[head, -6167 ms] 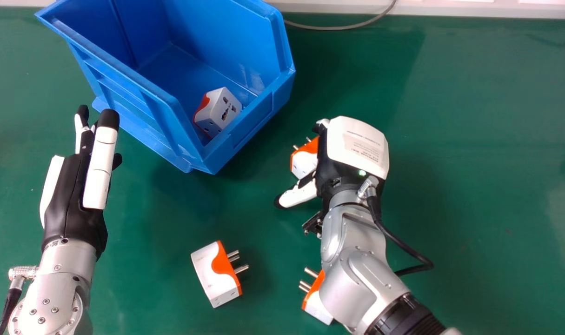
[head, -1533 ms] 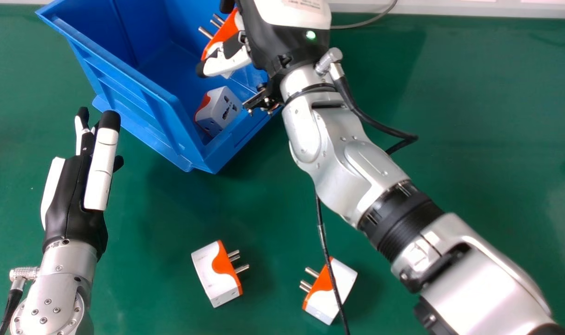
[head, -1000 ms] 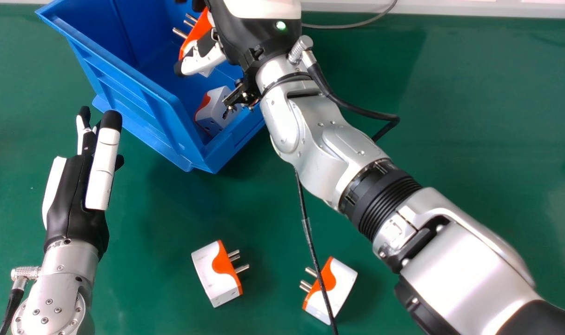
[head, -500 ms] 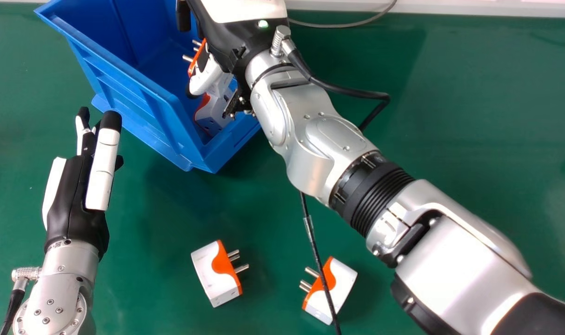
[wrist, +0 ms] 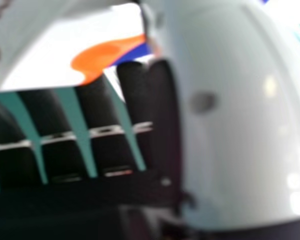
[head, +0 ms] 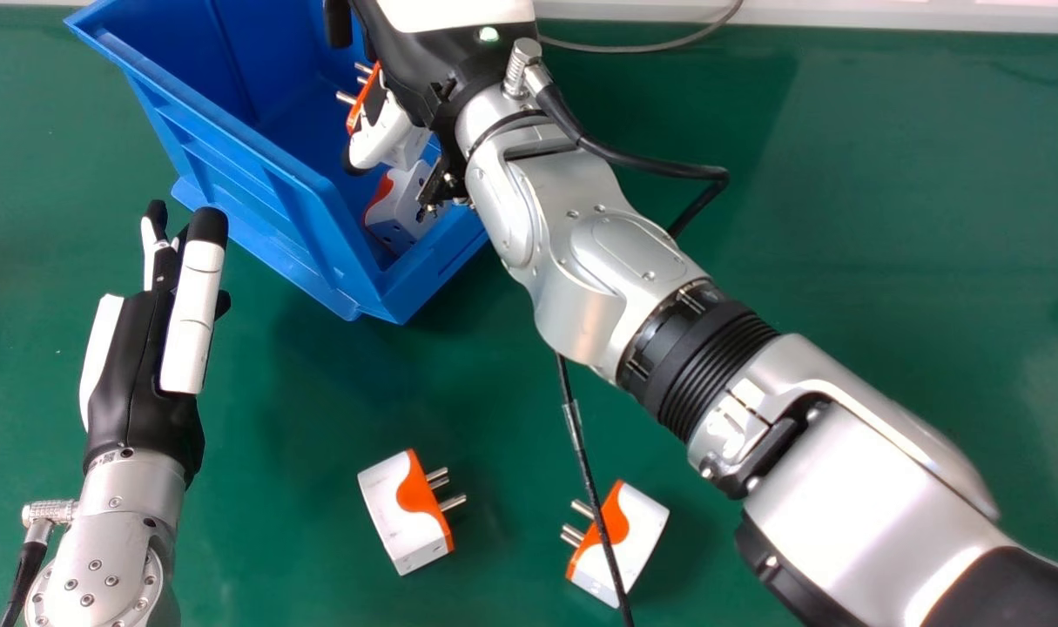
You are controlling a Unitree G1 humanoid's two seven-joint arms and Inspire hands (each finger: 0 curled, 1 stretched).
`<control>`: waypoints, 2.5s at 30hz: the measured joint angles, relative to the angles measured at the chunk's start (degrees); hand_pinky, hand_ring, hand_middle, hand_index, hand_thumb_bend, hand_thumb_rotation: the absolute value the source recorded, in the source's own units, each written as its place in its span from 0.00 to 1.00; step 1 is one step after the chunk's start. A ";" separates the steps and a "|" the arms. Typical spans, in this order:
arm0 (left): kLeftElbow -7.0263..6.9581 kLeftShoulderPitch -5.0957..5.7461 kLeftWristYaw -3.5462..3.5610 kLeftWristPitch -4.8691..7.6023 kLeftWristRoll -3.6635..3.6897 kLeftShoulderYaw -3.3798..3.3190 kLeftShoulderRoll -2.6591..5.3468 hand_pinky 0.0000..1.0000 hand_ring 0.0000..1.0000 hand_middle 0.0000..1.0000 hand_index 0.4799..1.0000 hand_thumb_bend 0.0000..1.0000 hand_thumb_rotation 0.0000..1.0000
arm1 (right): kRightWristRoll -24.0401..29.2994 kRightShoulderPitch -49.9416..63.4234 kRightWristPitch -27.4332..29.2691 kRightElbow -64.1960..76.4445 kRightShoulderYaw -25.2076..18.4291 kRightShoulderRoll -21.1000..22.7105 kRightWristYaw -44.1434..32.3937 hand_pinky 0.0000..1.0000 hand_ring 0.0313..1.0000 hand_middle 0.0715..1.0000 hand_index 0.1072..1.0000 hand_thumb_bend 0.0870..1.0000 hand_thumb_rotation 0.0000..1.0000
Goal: Pick all objects and put in blue box
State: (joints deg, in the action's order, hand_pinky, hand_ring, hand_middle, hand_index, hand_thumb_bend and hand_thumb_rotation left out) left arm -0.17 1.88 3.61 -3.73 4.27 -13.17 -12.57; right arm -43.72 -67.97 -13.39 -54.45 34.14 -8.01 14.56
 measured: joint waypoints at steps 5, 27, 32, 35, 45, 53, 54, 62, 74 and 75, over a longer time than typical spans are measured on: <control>0.00 0.02 -0.13 0.00 -0.22 0.14 0.00 0.94 0.99 1.00 1.00 0.80 1.00 | -0.04 0.00 -0.80 0.01 0.34 -0.01 -0.01 1.00 1.00 1.00 1.00 1.00 0.46; 0.00 0.04 0.01 0.00 -0.19 0.22 -0.01 0.94 0.99 1.00 1.00 0.80 1.00 | -1.43 0.00 -2.06 0.95 1.34 -0.12 -0.27 1.00 1.00 1.00 1.00 1.00 0.47; -0.01 0.04 0.01 0.00 -0.18 0.22 -0.01 0.94 0.99 1.00 1.00 0.80 1.00 | -1.74 0.00 -2.22 1.05 1.46 -0.10 -0.28 1.00 1.00 1.00 1.00 1.00 0.47; -0.04 0.05 0.01 -0.01 -0.18 0.22 -0.02 0.94 0.99 1.00 1.00 0.80 1.00 | -1.75 0.02 -2.52 2.38 1.46 0.14 -0.30 1.00 1.00 1.00 1.00 1.00 0.47; -0.04 0.00 0.02 0.00 -0.17 0.18 -0.05 0.94 0.99 1.00 1.00 0.80 1.00 | -3.56 6.73 -6.90 21.47 1.48 4.23 -4.30 1.00 1.00 1.00 1.00 1.00 0.48; 0.55 -0.31 0.01 0.00 -0.16 0.02 -0.15 0.94 0.99 1.00 1.00 0.80 1.00 | -6.95 20.15 -15.72 46.82 -0.89 10.17 -12.05 1.00 1.00 1.00 1.00 1.00 0.48; 0.82 -0.42 0.05 0.00 -0.15 0.03 -0.15 0.94 0.99 1.00 1.00 0.80 1.00 | -7.65 22.70 -17.62 50.55 -1.46 10.15 -12.88 1.00 1.00 1.00 1.00 1.00 0.48; 2.04 -1.63 0.38 0.08 0.10 -0.25 -0.33 0.95 1.00 1.00 1.00 0.79 1.00 | -15.73 41.87 -28.35 73.68 -1.96 9.41 -19.42 1.00 1.00 1.00 1.00 1.00 0.48; 4.74 -3.44 -0.65 1.30 -0.17 -0.19 -0.10 0.94 0.99 1.00 1.00 0.80 1.00 | -28.15 66.45 -25.43 88.79 5.80 11.47 -27.04 1.00 1.00 1.00 1.00 1.00 0.50; 4.75 -3.50 -0.64 1.32 -0.13 -0.19 -0.09 0.94 0.99 1.00 1.00 0.80 1.00 | -28.49 67.84 -25.12 89.15 5.38 12.11 -27.38 1.00 1.00 1.00 1.00 1.00 0.50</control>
State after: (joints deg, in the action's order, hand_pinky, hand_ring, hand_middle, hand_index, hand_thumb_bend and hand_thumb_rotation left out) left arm 4.58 -1.62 2.97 -2.40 4.15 -13.36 -12.66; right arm -72.21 -0.12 -38.51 34.70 39.52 4.10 -12.82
